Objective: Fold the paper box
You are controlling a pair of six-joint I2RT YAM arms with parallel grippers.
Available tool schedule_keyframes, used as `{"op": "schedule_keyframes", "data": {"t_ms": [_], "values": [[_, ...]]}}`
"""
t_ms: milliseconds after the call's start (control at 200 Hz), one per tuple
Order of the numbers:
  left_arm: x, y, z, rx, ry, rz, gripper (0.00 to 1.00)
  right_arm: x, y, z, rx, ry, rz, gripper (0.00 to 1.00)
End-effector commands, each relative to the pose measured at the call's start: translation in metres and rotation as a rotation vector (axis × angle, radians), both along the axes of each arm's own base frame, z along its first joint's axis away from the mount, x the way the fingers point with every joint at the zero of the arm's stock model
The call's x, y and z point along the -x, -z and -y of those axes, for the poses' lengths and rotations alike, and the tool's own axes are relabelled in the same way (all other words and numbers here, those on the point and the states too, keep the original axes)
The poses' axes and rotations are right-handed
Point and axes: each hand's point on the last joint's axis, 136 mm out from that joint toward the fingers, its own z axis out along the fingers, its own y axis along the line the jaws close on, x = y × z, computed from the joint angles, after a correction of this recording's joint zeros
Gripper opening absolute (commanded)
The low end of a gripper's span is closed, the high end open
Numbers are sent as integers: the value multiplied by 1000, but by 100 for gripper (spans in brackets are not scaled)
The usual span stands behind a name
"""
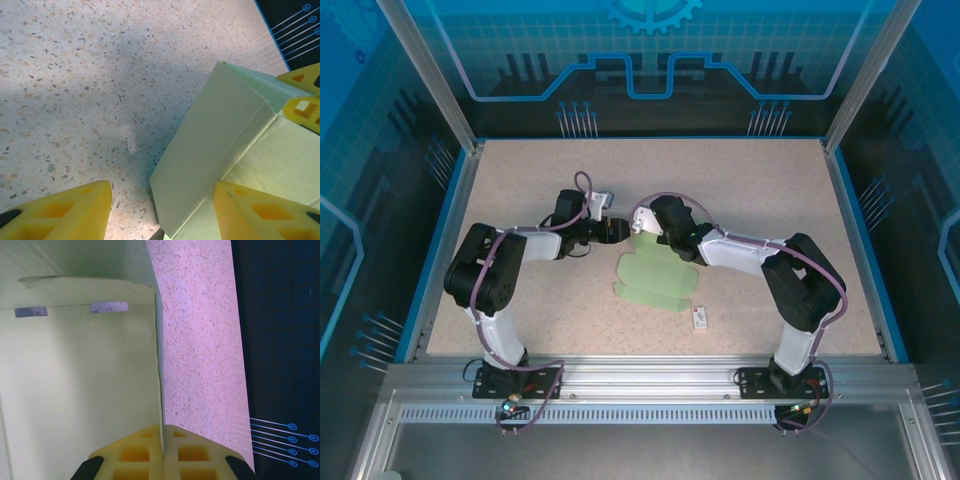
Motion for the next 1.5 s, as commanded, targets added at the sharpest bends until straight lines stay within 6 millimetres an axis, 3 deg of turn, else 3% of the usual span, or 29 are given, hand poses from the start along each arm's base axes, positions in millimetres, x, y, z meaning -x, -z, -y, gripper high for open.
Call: {"op": "schedule_keyframes", "data": {"t_ms": [0,320,850,1216,1491], "values": [[-1,-18,10,43,54,64,57,2,-6,3,-26,0,-15,2],[5,-20,15,70,79,85,57,1,-2,6,-30,12,-41,1],[4,-15,29,68,130,105,58,-3,-10,3,-72,-1,-38,0],[7,-23,32,109,148,112,60,-6,-13,4,-64,-6,-31,0],[-1,-27,36,126,146,109,61,-7,-13,3,-77,-18,-38,0]]}}
